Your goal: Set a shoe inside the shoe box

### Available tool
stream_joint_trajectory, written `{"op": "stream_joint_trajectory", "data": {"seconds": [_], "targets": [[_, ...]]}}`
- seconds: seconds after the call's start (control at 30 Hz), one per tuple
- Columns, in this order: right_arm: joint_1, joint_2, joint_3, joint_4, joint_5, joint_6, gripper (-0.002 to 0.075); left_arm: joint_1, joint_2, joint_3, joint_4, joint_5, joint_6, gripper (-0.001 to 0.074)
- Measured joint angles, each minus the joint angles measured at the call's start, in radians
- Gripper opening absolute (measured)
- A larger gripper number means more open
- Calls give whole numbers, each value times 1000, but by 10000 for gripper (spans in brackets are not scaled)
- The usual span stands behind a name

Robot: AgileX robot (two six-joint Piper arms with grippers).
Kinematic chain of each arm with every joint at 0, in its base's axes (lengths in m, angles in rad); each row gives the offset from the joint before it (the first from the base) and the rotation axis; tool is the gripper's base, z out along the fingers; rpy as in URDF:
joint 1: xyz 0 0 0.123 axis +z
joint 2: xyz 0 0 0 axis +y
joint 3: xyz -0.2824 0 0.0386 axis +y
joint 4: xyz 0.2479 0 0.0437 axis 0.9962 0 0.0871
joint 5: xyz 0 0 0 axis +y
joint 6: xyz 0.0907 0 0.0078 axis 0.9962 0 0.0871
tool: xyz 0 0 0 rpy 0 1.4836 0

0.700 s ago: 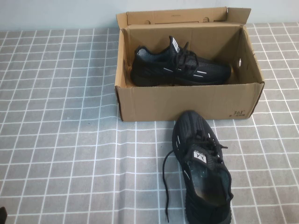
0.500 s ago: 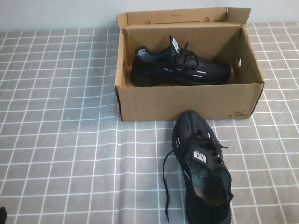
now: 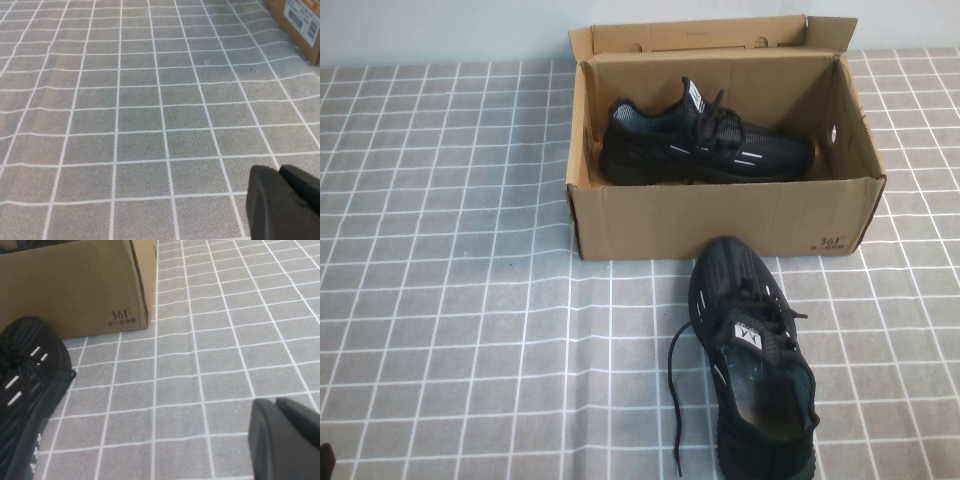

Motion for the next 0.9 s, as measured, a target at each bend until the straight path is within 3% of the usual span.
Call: {"op": "stream_joint_trajectory", "data": {"seconds": [0.9], "targets": [[0,0,0,39,-39,0,-16,0,0,0,0,0,0,0]]}}
